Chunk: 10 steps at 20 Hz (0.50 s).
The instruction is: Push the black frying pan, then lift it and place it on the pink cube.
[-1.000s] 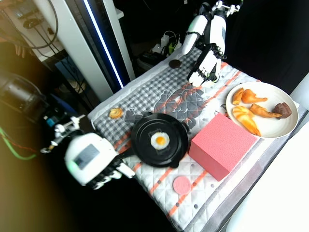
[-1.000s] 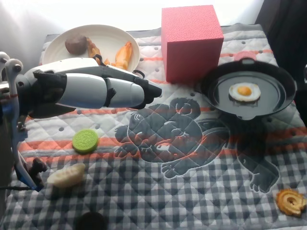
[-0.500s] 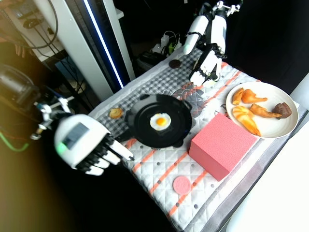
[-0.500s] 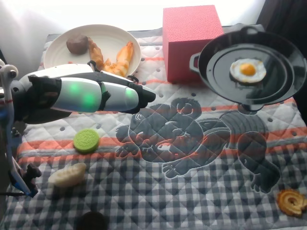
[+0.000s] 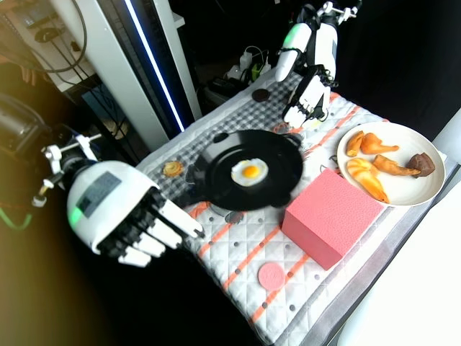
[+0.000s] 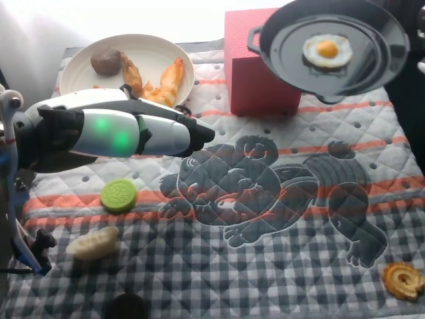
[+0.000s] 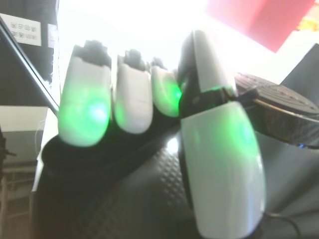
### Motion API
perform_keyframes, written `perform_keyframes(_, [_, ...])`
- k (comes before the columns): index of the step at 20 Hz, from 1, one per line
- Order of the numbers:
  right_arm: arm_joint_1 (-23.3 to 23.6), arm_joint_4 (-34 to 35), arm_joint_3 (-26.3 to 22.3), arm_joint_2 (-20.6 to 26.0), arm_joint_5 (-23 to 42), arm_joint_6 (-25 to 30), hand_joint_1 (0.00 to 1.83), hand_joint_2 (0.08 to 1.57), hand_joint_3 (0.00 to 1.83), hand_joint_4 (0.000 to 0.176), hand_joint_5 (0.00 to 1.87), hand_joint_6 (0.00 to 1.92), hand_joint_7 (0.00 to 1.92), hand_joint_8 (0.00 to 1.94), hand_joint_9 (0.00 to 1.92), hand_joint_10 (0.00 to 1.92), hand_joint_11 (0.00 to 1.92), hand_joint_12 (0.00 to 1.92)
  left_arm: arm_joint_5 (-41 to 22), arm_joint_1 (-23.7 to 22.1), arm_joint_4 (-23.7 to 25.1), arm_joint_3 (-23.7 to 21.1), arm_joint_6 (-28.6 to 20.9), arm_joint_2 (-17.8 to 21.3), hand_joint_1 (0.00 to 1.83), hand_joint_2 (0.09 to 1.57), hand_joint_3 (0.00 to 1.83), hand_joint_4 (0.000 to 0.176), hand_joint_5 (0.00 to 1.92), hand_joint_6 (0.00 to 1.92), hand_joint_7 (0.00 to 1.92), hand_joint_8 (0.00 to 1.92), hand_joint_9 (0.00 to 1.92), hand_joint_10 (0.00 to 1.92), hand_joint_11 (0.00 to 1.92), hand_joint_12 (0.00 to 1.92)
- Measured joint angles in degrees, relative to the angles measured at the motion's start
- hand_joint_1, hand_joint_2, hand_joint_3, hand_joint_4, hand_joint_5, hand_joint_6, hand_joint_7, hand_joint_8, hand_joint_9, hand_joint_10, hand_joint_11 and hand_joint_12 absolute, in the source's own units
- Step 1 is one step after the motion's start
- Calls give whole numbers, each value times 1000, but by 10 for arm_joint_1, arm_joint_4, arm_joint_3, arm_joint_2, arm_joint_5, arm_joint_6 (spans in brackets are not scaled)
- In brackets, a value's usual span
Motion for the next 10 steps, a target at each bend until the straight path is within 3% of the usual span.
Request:
perform_keyframes(1, [10, 0, 7, -6, -12, 0, 1507, 1266, 0, 0, 1247, 1921, 1476, 1941, 1597, 1921, 1624, 1921, 0, 0, 0, 0, 0, 0, 358, 1348, 0, 0, 522, 7, 486, 3, 446, 9, 0, 846])
perform_keyframes(2, [26, -1, 20, -17, -33, -4, 1350, 1299, 2, 0, 1247, 1921, 1461, 1941, 1576, 1921, 1602, 1921, 0, 1, 0, 0, 0, 0, 321, 1355, 1, 0, 513, 2, 477, 1, 443, 6, 0, 849])
perform_keyframes(5, [77, -3, 70, -56, -91, -17, 1497, 1268, 0, 0, 1304, 1921, 1497, 1941, 1622, 1921, 1646, 1921, 0, 1, 0, 0, 0, 0, 297, 1368, 0, 4, 504, 5, 468, 4, 438, 5, 0, 835])
perform_keyframes(6, [92, -3, 85, -67, -108, -21, 1421, 1281, 0, 0, 1337, 1921, 1510, 1941, 1606, 1921, 1615, 1921, 0, 1, -1, 0, 0, 0, 301, 1370, 1, 2, 513, 6, 477, 5, 444, 6, 0, 860])
perform_keyframes(10, [143, -2, 131, -101, -172, -44, 1546, 1248, 0, 0, 1337, 1921, 1495, 1941, 1595, 1921, 1629, 1921, 0, 1, -2, 0, 0, 0, 290, 1364, 0, 0, 525, 6, 500, 5, 469, 10, 0, 883])
